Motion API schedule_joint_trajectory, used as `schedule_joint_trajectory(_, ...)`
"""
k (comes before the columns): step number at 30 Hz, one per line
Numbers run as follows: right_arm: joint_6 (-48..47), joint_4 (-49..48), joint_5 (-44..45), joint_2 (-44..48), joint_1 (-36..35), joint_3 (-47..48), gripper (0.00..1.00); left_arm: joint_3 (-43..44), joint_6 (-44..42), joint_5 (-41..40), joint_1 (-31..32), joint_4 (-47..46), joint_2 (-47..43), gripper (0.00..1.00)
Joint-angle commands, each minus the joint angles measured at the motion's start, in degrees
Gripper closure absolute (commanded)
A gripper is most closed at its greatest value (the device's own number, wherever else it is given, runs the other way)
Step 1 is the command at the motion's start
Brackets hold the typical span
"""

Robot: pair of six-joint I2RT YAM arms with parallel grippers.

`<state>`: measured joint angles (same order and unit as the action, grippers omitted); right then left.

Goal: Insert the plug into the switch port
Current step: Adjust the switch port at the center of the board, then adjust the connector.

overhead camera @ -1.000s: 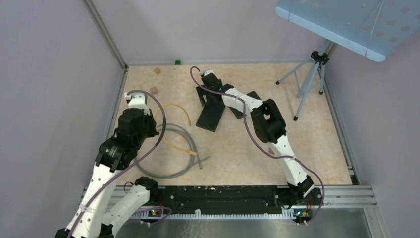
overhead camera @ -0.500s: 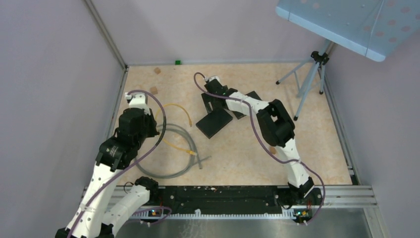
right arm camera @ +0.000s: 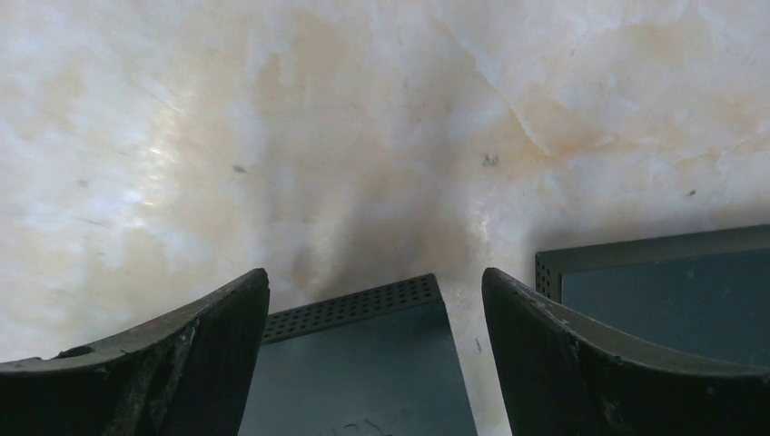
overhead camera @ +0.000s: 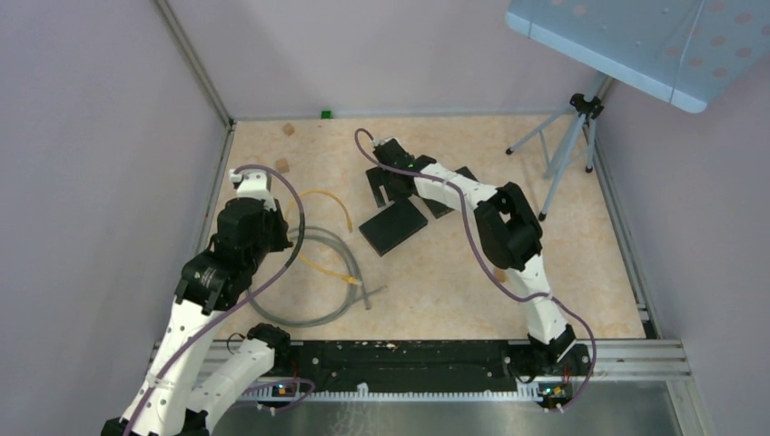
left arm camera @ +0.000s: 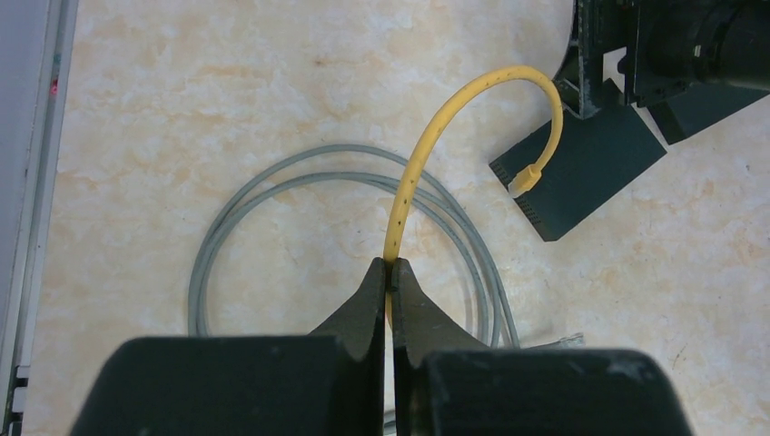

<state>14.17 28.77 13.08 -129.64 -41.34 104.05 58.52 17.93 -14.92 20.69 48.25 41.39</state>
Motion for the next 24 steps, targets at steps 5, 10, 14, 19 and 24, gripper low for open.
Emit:
schedule_joint_trajectory(5, 0.69, 4.64, -1.84, 10.28, -1.10, 7.03, 0.14, 4.08, -3.12, 8.88, -0.17, -2.11, -0.55, 1.00)
schedule_joint_trajectory(10, 0.53, -6.39, -2.44, 27.43, -1.11, -15.21, 0.14, 4.81, -6.81, 18.41, -0.15, -4.86, 0.00, 1.00)
schedule_joint_trajectory(14, -0.59, -15.49, -4.46, 42.04, -1.11, -31.50, 0.14, 5.27, -9.80, 27.78, -0.13, -7.40, 1.59, 1.00)
schedule_joint_trajectory(19, -3.90, -17.72, -9.13, 59.25, -1.06, -43.46, 0.12, 5.49, -12.95, 43.43, -0.15, -9.83, 4.89, 1.00)
schedule_joint_trajectory(24, -7.08, -12.82, -20.85, 72.35, -1.06, -48.94, 0.13, 4.12, -11.74, 48.10, 0.02, -11.79, 5.84, 1.00)
